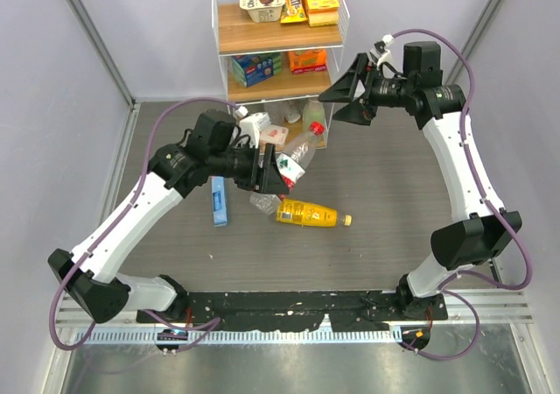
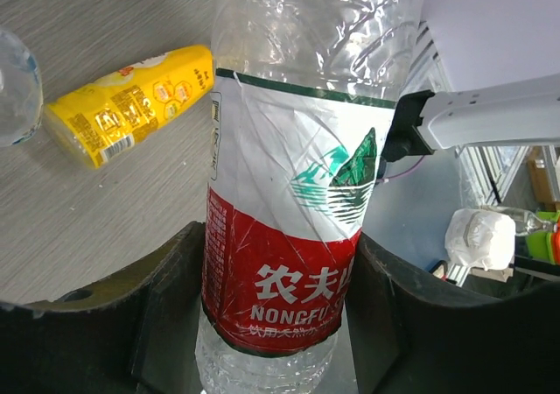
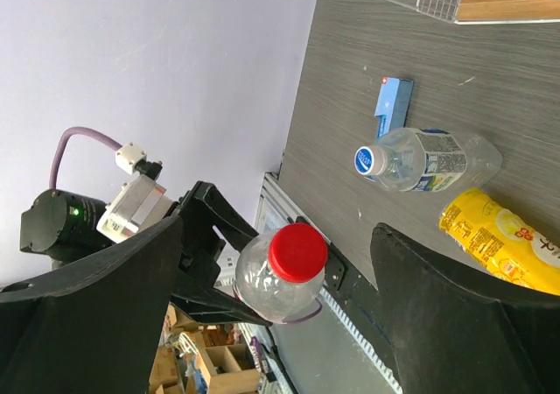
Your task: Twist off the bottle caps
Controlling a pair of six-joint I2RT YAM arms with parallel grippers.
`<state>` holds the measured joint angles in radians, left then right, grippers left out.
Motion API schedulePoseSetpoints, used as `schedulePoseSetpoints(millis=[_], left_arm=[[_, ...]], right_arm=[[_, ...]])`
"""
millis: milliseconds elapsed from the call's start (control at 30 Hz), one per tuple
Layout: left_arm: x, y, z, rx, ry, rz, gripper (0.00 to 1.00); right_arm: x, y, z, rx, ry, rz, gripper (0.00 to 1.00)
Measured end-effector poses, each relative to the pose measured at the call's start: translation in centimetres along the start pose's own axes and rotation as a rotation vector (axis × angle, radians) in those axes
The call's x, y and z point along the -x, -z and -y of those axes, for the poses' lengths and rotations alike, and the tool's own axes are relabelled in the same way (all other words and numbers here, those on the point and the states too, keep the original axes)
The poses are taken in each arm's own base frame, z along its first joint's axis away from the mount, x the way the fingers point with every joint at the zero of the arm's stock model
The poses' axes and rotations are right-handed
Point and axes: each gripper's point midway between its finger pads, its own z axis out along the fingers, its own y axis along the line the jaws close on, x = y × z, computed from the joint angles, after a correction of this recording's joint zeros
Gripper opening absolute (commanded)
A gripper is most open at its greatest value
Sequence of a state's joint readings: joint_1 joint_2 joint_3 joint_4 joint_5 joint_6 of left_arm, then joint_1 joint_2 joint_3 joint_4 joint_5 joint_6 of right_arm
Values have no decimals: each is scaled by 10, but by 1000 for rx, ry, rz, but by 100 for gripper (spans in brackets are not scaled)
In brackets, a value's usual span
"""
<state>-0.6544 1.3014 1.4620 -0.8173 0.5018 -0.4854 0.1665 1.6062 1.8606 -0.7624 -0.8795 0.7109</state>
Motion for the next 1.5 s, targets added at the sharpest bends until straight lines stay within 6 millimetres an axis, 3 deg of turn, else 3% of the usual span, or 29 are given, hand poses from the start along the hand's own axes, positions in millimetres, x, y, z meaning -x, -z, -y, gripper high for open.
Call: schedulePoseSetpoints(millis=[200, 367, 433, 567, 700, 967, 1067, 1333, 1500], left_arm=[[-3, 4, -13, 77, -22, -17, 24], [-8, 14, -19, 130, -40, -33, 27], [-11, 17, -21, 144, -41, -35, 27], [-18, 30, -21, 158, -49, -14, 45], [-26, 43, -18, 152, -63, 9, 37], [-55, 27, -41, 177, -34, -57, 33], [-56, 24, -43, 180, -21, -58, 31], [-48, 22, -41, 170, -37, -34, 27], [-45, 22, -40, 167, -62, -32, 27]], right_arm=[[11, -2, 5, -51, -28, 39, 92], [16, -2, 1, -96, -51, 89, 92], [8, -7, 0, -117, -70, 79, 92], [-20, -27, -10, -161, -81, 34, 92], [-49, -37, -24, -176, -87, 8, 92], [-60, 1, -32, -213, -107, 120, 93], [-63, 9, -38, -203, -101, 126, 93], [-70, 8, -28, -235, -121, 102, 93], [-79, 0, -9, -273, -150, 69, 93]])
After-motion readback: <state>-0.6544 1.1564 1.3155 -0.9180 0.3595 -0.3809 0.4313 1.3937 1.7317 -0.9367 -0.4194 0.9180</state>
